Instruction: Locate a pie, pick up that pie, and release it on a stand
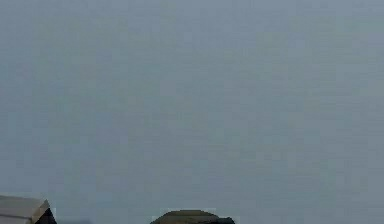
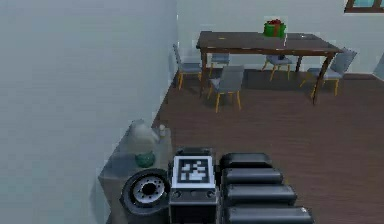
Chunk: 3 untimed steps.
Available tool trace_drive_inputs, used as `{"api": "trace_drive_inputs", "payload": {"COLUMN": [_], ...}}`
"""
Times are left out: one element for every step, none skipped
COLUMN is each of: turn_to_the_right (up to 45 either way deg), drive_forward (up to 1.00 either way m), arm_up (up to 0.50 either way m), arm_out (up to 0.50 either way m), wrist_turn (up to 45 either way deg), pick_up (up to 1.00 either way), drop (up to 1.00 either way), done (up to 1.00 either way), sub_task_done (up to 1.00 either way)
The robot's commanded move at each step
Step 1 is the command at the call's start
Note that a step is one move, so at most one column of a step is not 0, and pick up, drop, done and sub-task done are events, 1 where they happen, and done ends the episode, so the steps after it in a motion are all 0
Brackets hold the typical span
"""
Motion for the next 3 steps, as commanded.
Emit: {"api": "trace_drive_inputs", "payload": {"turn_to_the_right": [45.0, 45.0, 9.0], "drive_forward": [0.00, 0.00, 0.00], "arm_up": [0.00, 0.00, 0.00], "arm_out": [0.00, 0.00, 0.00], "wrist_turn": [0.0, 0.0, 0.0], "pick_up": [0.00, 0.00, 0.00], "drop": [0.00, 0.00, 0.00], "done": [0.00, 0.00, 0.00], "sub_task_done": [0.00, 0.00, 0.00]}}
